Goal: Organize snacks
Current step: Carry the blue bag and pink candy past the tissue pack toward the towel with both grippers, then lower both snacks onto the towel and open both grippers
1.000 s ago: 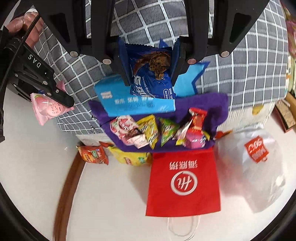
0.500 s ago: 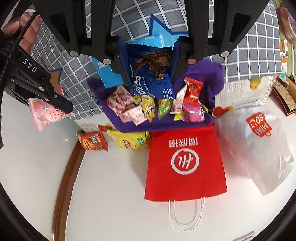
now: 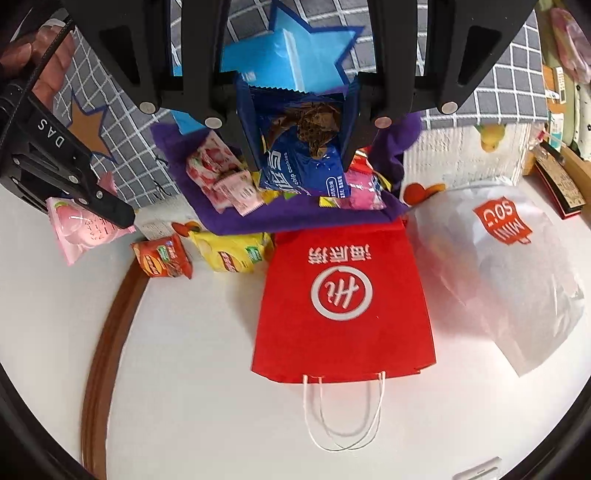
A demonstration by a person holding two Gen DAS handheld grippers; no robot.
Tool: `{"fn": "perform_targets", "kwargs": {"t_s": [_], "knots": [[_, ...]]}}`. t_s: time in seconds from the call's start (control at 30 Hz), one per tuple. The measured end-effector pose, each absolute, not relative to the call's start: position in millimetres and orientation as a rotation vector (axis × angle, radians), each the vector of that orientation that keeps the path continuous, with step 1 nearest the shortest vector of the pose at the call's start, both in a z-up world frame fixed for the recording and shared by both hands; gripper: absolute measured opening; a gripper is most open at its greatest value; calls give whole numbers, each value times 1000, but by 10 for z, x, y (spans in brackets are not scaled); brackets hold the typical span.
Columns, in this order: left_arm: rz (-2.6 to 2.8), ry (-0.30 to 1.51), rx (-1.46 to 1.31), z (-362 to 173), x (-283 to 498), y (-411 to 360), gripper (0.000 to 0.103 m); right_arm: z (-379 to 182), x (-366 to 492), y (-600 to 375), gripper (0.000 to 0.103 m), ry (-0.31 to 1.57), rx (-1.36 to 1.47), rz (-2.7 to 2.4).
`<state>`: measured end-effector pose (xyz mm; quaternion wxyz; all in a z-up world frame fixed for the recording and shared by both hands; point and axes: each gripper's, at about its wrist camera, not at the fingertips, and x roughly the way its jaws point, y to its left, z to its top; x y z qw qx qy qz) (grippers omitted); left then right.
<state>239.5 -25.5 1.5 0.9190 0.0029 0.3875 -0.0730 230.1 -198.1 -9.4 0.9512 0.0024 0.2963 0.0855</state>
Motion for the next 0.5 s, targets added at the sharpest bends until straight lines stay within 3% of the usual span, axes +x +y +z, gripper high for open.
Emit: {"fn": "perform_targets", "kwargs": {"t_s": [0.5], "knots": [[-128,824,2,-153,2911,-93,37,-122,2833,-1850,33,615,2,203]]}}
